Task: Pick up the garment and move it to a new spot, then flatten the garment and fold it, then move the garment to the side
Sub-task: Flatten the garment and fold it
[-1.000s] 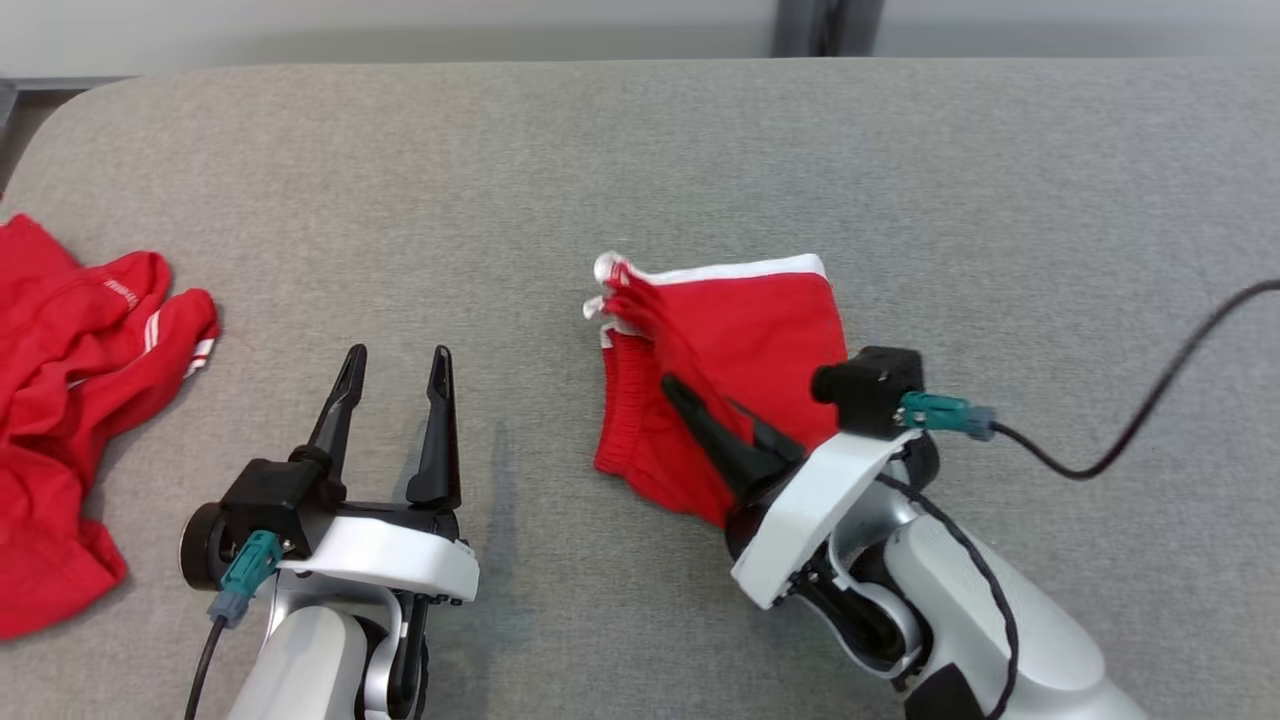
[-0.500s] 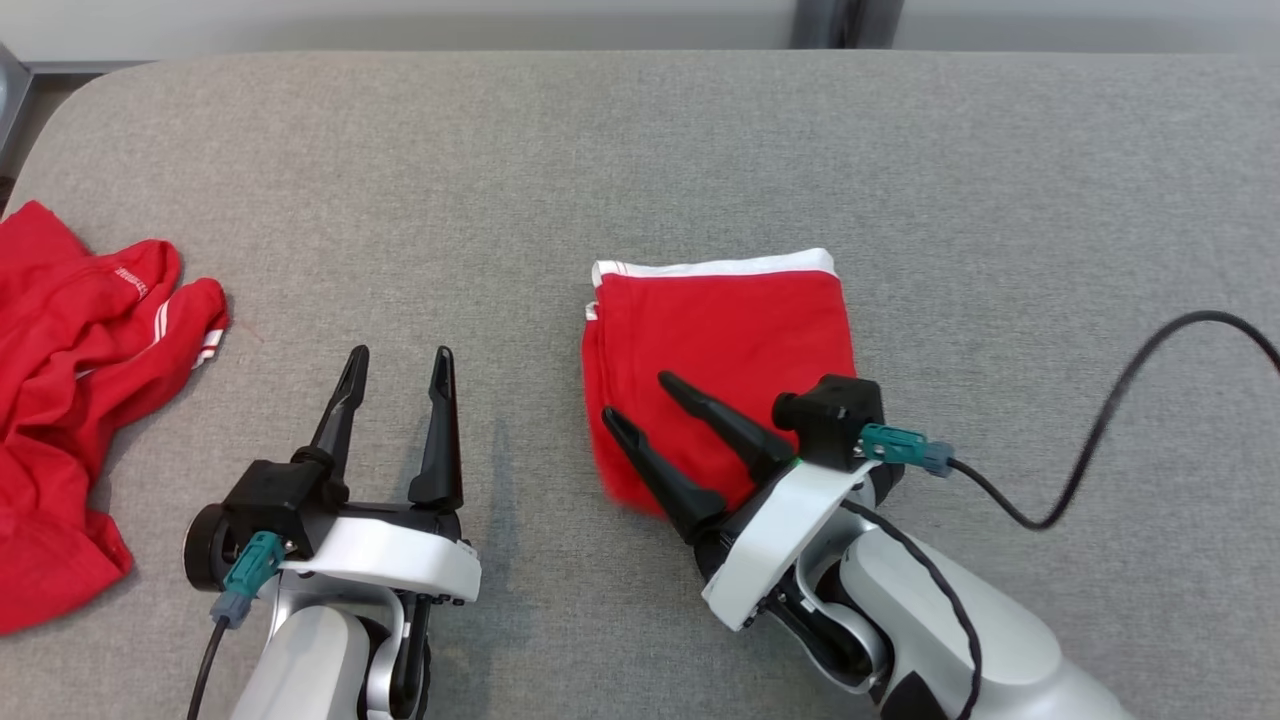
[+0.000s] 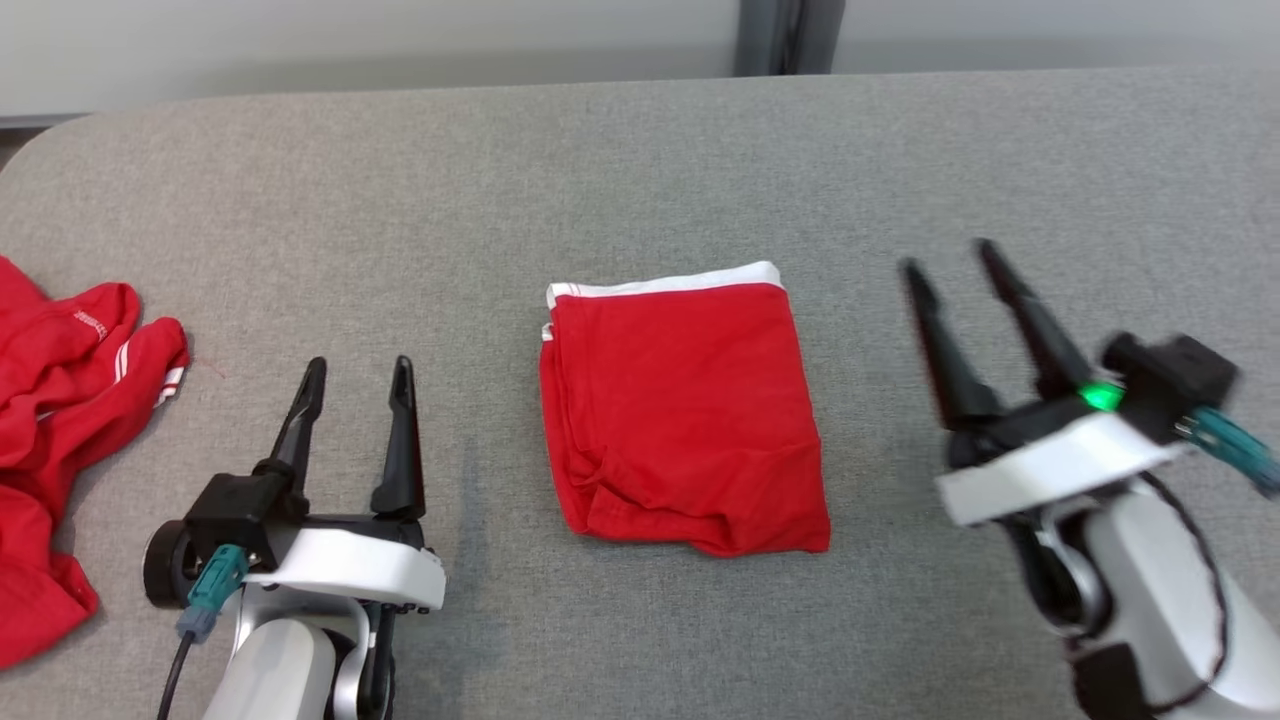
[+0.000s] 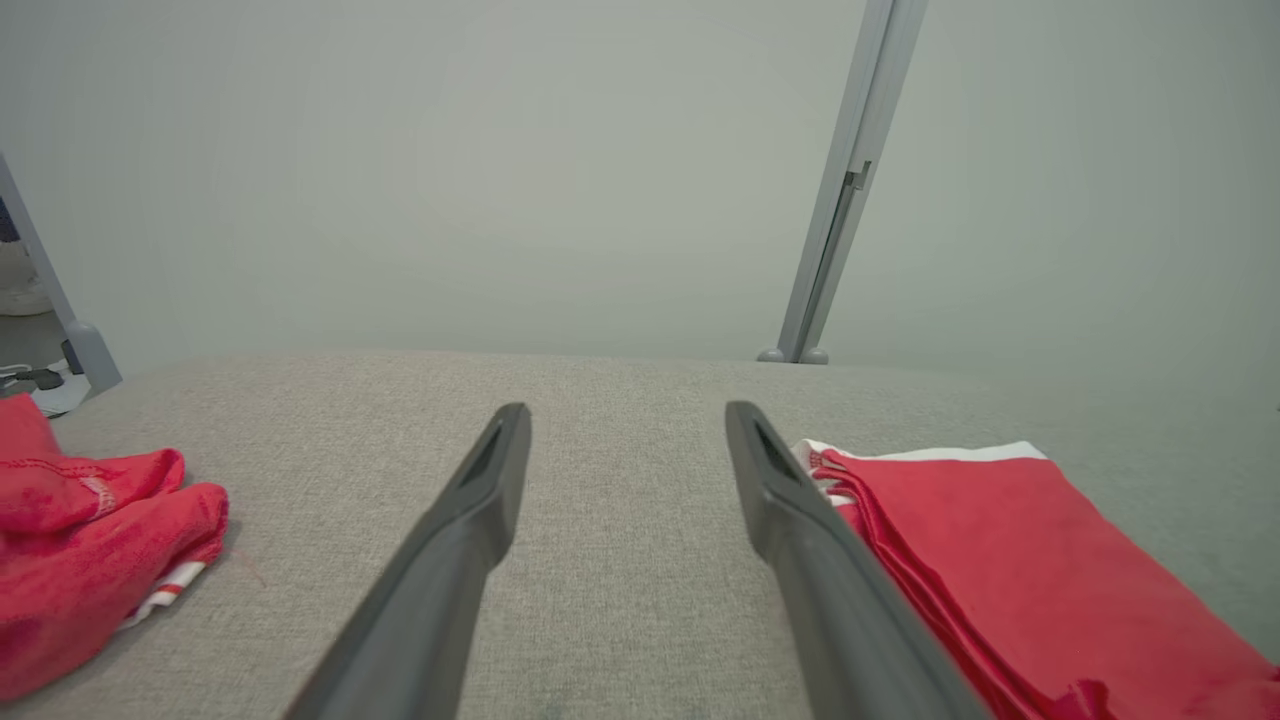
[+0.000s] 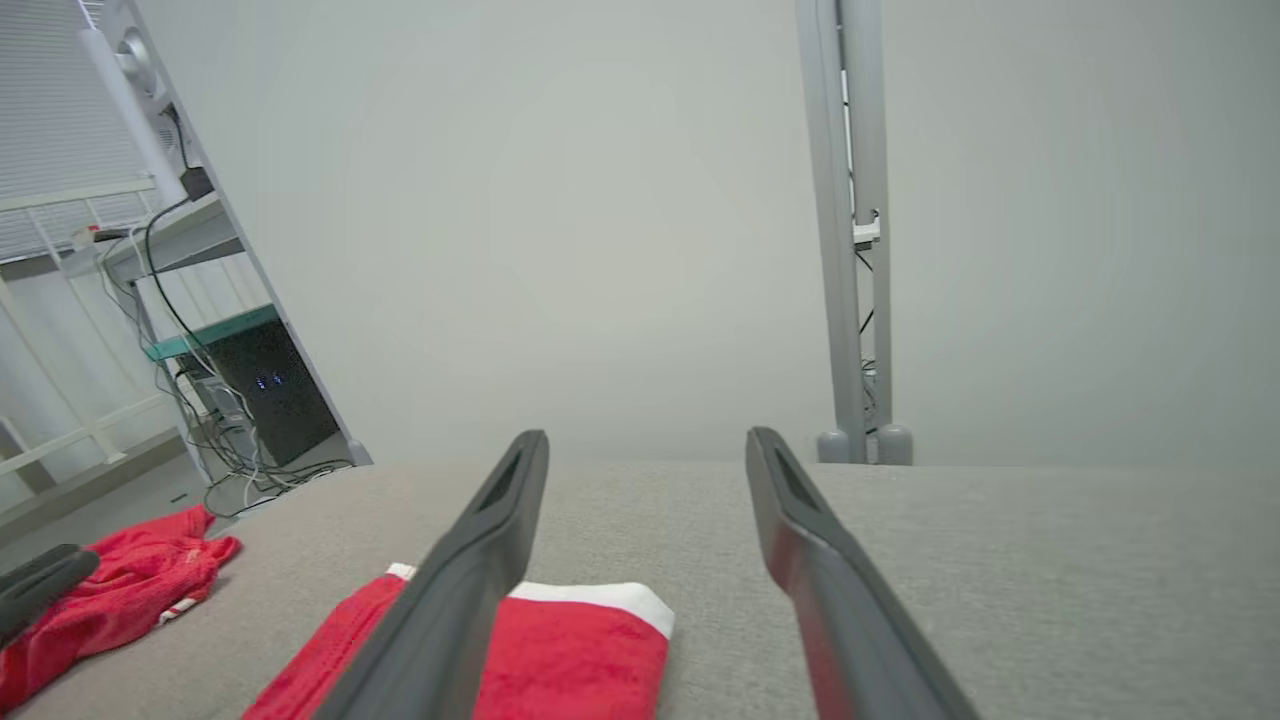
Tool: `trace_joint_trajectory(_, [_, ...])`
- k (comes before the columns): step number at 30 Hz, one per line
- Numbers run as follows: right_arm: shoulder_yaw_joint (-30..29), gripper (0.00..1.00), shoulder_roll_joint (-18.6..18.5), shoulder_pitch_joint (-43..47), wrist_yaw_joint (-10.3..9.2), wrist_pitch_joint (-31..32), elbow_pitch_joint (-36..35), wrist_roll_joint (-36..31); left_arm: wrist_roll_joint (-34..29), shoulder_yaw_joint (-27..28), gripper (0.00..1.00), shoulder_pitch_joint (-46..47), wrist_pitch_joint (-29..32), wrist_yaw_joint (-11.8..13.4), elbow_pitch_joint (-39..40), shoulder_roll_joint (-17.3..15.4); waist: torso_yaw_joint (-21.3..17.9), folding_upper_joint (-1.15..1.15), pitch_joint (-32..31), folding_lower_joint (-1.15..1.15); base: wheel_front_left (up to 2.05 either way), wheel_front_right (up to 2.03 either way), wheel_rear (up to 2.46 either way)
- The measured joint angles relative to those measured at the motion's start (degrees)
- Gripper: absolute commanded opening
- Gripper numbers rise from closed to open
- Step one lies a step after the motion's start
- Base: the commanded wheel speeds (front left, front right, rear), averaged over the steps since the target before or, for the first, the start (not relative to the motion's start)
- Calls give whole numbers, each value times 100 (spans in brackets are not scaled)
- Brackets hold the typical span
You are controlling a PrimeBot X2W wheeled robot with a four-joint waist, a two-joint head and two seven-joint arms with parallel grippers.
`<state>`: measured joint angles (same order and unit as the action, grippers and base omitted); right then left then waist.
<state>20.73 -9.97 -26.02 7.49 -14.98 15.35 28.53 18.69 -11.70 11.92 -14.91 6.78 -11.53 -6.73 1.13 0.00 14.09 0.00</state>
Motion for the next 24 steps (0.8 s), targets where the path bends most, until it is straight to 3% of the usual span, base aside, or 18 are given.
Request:
trace_joint_trajectory(1, [-497, 100, -63, 325, -1, 0, -100, -220, 1, 35, 100, -66, 0, 34, 40, -45, -41, 0, -48, 0, 0, 0, 0])
trace_joint_trajectory(4, [-1085, 100, -114, 729, -1, -1, -232, -502, 10, 86, 100, -176, 11, 86, 96, -131, -100, 0, -139, 0, 0, 0, 0])
trace_joint_trajectory(9, [-1663, 100, -136, 1238, 0, 138, -493, -805, 16, 149, 100, -355, 81, 141, 241, -243, -174, 0, -308, 0, 0, 0, 0])
trace_joint_trajectory(24, [-1720, 100, 118, 1954, 0, 612, -842, -995, 102, 268, 100, -1135, 325, 287, 537, -549, -264, 0, -948, 0, 0, 0, 0])
